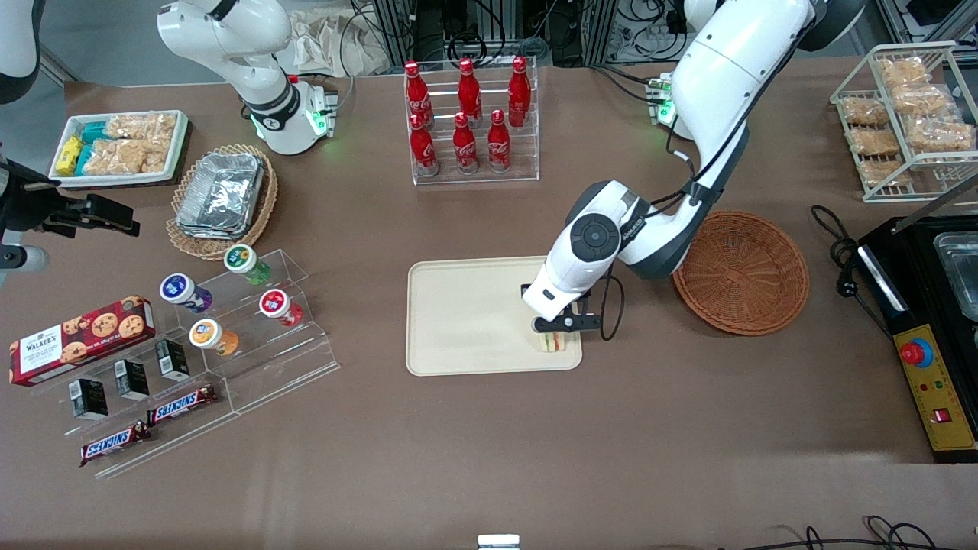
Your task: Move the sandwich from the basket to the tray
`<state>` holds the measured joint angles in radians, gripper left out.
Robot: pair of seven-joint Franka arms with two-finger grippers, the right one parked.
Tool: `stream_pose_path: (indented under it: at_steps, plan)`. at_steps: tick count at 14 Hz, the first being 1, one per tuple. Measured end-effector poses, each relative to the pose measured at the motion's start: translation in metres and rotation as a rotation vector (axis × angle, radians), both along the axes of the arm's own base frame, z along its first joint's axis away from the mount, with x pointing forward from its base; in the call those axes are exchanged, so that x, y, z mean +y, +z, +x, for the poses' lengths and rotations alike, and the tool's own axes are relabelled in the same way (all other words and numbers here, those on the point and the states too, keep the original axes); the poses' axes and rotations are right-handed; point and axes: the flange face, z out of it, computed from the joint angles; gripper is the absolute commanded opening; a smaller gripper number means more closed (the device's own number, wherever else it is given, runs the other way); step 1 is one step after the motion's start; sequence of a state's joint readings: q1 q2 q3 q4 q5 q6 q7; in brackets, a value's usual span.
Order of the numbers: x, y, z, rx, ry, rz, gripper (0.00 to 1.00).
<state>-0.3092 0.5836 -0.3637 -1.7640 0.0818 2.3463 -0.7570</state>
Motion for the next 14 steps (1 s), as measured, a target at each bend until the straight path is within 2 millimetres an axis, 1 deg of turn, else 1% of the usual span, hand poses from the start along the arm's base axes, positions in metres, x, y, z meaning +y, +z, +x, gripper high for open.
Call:
stream_pose_path:
  at_steps: [3,4,5,6,7,8,9,11,13,14]
  plan:
    - [0.001,0.001,0.002,0.002,0.067,0.006,0.99]
    - [0.001,0.005,0.005,0.001,0.098,0.006,0.99]
    - [0.002,0.010,0.007,0.001,0.122,0.009,0.99]
    - [0.004,0.020,0.009,0.009,0.142,0.022,0.99]
    - [0.009,0.036,0.011,0.028,0.161,0.052,0.99]
    - [0.022,0.058,0.015,0.059,0.175,0.097,0.99]
    - [0.041,0.085,0.020,0.099,0.191,0.151,0.99]
    - [0.086,0.151,0.030,0.148,0.180,0.199,0.99]
    - [0.130,0.216,0.031,0.103,0.154,0.173,0.99]
    - [0.154,0.242,0.030,0.075,0.146,0.165,0.99]
